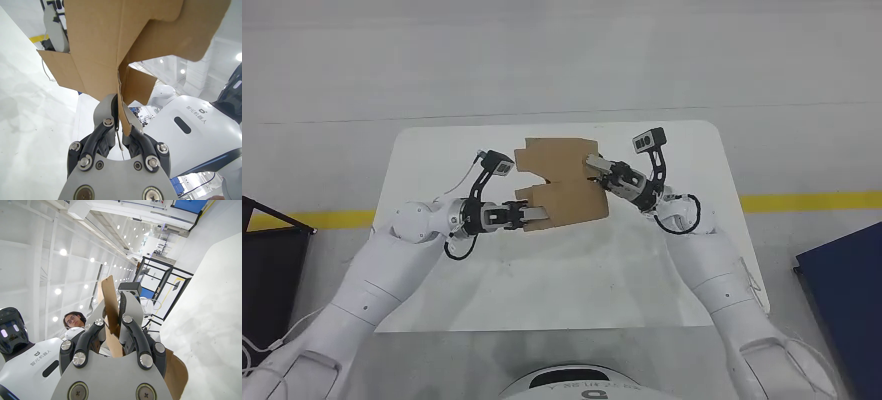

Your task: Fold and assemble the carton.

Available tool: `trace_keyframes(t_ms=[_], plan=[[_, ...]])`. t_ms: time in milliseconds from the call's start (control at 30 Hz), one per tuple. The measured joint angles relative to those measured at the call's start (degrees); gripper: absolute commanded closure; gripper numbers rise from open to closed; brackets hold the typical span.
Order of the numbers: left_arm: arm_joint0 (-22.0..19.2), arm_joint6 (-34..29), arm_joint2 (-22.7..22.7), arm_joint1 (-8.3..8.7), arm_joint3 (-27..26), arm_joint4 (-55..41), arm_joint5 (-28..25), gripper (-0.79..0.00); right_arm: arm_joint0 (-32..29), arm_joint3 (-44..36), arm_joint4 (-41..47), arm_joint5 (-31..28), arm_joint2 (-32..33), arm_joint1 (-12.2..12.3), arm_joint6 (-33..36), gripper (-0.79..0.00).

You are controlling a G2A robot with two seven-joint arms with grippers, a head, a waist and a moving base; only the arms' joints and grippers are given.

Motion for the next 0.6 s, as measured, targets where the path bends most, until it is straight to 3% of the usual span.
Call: trace_keyframes(t_ms=[367,600], plan=[[-1.2,1.6,1.3,0.41,3.6,0.5,-1.6,0.0,-0.5,0.1,-0.8,-1.8,1.8,0.6,0.0,0.0],[-2.0,2.5,1.2,0.46,6.7,-0.8,-2.5,0.0,-1.6,-1.7,-8.9,-2.8,2.1,1.2,-5.4,0.0]])
